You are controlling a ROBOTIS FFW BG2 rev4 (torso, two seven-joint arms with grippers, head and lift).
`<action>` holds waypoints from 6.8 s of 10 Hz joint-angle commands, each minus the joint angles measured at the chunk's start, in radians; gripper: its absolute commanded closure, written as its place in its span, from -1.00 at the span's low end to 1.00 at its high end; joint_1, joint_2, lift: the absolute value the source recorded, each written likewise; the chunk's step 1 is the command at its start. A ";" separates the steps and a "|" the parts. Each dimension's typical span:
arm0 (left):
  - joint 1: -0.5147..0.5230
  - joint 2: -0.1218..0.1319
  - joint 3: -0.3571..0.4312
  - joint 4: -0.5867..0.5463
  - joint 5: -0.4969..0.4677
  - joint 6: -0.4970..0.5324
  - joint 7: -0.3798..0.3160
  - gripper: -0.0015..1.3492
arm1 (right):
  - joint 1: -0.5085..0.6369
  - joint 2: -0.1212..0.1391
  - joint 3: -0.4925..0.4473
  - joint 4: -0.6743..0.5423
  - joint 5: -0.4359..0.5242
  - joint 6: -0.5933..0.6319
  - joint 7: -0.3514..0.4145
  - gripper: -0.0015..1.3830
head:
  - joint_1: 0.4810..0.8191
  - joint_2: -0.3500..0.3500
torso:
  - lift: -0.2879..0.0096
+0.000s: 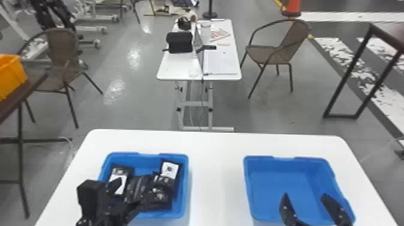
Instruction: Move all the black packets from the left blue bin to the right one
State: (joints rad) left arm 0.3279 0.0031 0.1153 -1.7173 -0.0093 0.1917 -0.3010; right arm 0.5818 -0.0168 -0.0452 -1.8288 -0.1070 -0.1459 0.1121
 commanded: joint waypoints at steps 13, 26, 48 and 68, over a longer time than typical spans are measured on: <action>-0.567 0.048 -0.078 0.699 -0.057 0.296 -0.267 0.46 | -0.060 -0.015 0.033 0.055 -0.043 0.000 0.031 -0.82 | 0.27 -0.17 | 0.94; -0.636 0.041 -0.144 0.651 -0.123 -0.166 -1.007 0.68 | -0.347 -0.048 0.041 0.183 -0.243 0.204 0.388 -0.80 | 0.27 -0.26 | 0.94; -0.271 -0.006 0.219 0.288 -0.008 0.134 -0.633 -0.80 | -0.731 -0.153 -0.163 0.864 -0.399 0.175 0.363 -0.97 | 0.27 -0.43 | 0.94; -0.394 -0.006 0.076 0.162 0.068 0.890 0.168 -0.52 | -0.436 -0.049 -0.124 0.468 -0.588 0.198 0.443 -0.57 | 0.27 0.03 | 0.94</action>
State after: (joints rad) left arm -0.0639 0.0000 0.1946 -1.5557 0.0691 1.0592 -0.1345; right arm 0.1458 -0.0655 -0.1688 -1.3621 -0.6910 0.0517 0.5553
